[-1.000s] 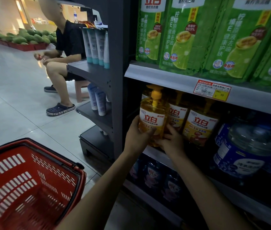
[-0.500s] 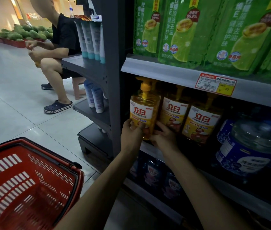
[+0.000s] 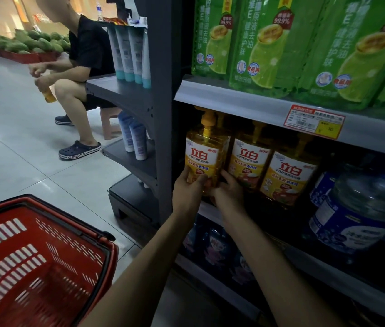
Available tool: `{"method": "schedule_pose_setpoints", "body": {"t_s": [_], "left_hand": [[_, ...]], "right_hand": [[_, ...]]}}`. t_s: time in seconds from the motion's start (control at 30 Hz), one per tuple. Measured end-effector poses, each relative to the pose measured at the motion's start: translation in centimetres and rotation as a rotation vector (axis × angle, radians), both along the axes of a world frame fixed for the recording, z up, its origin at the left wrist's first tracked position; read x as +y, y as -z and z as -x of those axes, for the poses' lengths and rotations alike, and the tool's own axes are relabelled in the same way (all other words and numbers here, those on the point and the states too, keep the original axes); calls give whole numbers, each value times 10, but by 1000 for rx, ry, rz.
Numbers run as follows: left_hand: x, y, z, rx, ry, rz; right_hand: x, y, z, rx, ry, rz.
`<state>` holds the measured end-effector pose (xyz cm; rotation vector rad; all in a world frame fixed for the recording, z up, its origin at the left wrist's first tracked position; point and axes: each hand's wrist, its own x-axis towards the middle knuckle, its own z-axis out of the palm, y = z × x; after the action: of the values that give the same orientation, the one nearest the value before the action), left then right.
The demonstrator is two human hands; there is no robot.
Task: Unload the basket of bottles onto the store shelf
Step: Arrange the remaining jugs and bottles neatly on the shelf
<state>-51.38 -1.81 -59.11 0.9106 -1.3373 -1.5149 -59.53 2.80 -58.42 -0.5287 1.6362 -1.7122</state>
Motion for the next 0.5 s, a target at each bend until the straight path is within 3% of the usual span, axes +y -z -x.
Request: {"method": "schedule_pose_setpoints", "body": {"t_s": [0.5], "left_hand": [[-8, 0, -2, 16, 98, -58]], "right_hand": [[14, -6, 4, 54, -75, -32]]}}
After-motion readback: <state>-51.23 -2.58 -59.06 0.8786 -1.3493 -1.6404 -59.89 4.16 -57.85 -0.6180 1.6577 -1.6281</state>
